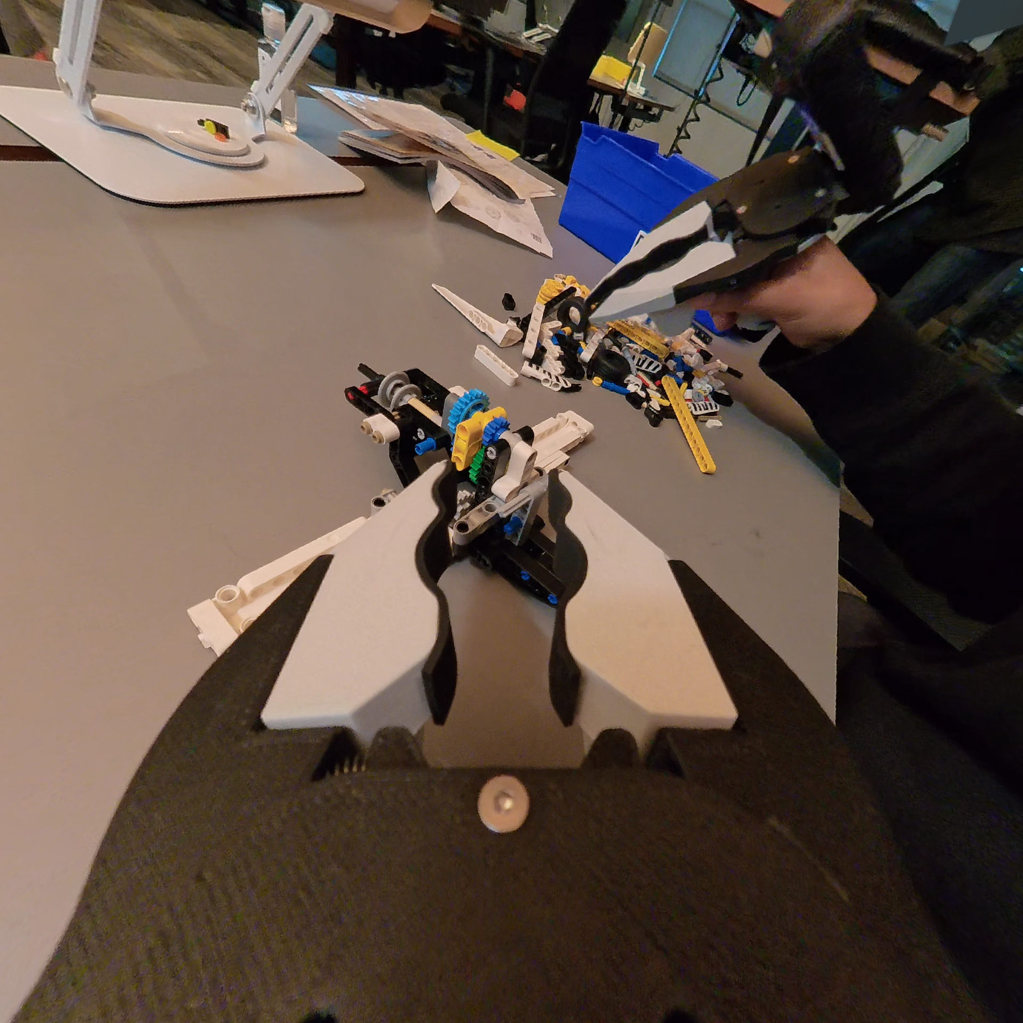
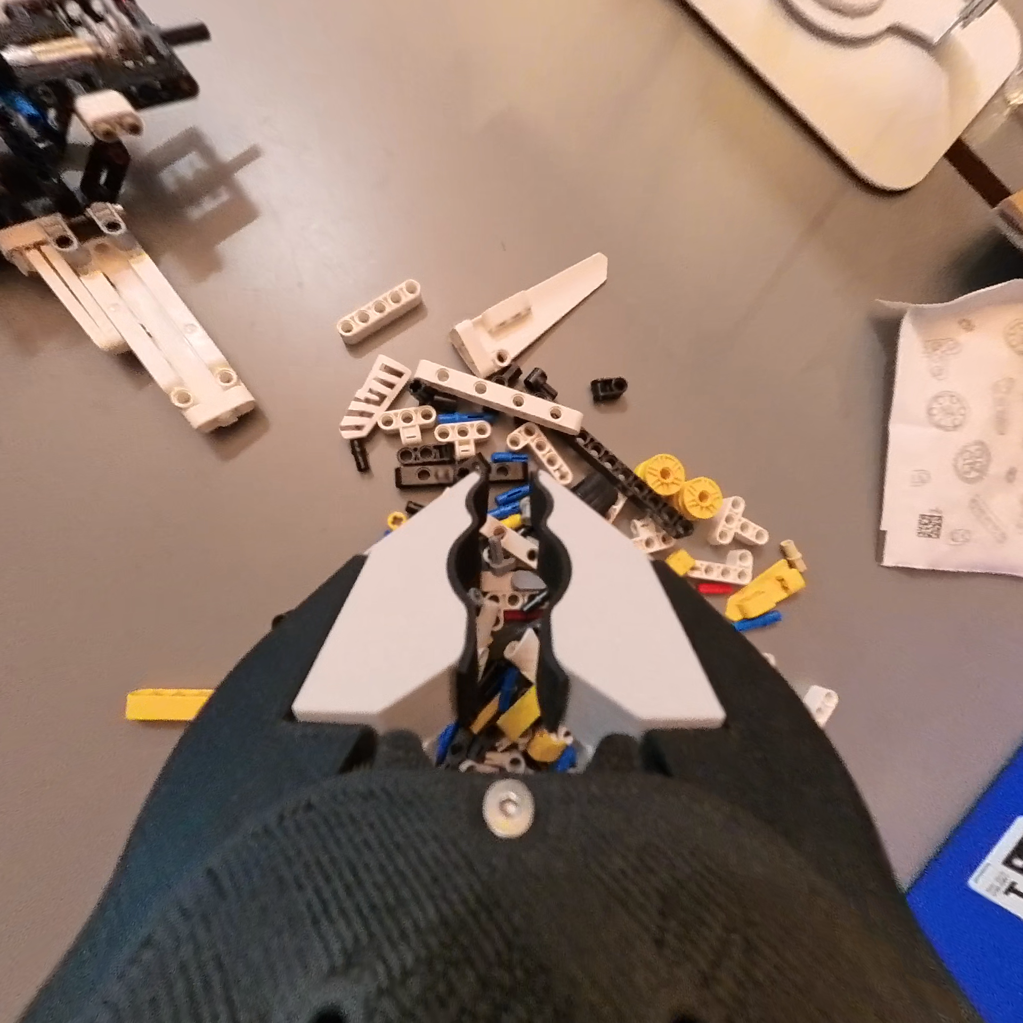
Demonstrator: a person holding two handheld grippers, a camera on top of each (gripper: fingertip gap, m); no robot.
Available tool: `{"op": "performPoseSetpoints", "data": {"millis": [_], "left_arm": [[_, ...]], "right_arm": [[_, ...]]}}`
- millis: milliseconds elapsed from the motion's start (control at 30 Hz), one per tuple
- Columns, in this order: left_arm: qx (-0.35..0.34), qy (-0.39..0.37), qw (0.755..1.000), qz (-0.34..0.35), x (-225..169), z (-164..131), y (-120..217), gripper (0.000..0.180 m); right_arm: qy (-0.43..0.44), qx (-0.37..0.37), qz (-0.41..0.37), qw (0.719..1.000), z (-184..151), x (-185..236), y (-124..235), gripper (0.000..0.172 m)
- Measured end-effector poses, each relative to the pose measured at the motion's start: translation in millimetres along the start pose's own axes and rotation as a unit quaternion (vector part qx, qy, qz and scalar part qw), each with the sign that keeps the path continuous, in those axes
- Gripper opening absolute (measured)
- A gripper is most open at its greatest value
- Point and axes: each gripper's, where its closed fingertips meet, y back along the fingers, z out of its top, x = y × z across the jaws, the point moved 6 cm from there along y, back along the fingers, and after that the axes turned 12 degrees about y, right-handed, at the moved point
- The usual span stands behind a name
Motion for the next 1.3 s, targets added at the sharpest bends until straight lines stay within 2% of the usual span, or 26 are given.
{"op": "performPoseSetpoints", "data": {"millis": [133,233,333,433,600,733,800,900,1000,1067,1133,1233,1300], "left_arm": [[0.005,-0.005,1.000,-0.009,-2,-1,-1,0.030],[0.014,-0.014,1.000,-0.019,-5,-2,-2,0.031],[0.025,-0.022,0.999,-0.014,-6,-4,-5,0.032],[0.035,-0.024,0.999,-0.001,-6,-6,-7,0.031],[0.076,-0.008,0.997,0.007,-3,-12,-15,0.029],[0.084,-0.010,0.996,0.012,-3,-13,-17,0.012],[0.085,-0.008,0.996,0.010,-3,-13,-17,0.010],[0.088,0.007,0.996,-0.008,-2,-13,-17,0.005],[0.094,0.018,0.993,-0.063,-6,-13,-13,0.000],[0.110,-0.009,0.992,-0.067,-9,-16,-11,0.002],[0.130,-0.085,0.987,-0.036,-11,-20,-11,0.008],[0.139,-0.238,0.959,0.072,-6,-27,-14,0.017],[0.120,-0.285,0.946,0.101,-9,-28,-17,0.019]], "right_arm": [[0.029,-0.086,0.018,0.996,29,24,11,0.012],[0.103,-0.155,0.046,0.981,64,65,12,0.015],[0.183,-0.190,0.067,0.962,93,109,7,0.019],[0.213,-0.213,0.093,0.949,112,143,2,0.021],[0.261,-0.219,0.055,0.939,116,156,-12,0.013],[0.296,-0.207,0.045,0.932,113,159,-23,0.013],[0.327,-0.198,0.023,0.924,111,160,-28,0.011],[0.389,-0.192,-0.022,0.901,111,162,-30,0.008],[0.461,-0.193,-0.067,0.863,108,166,-30,0.009],[0.515,-0.202,-0.098,0.827,104,167,-29,0.007],[0.546,-0.215,-0.106,0.803,102,169,-28,0.006],[0.549,-0.230,-0.099,0.797,104,168,-27,0.006],[0.545,-0.240,-0.097,0.797,106,166,-26,0.004]]}}
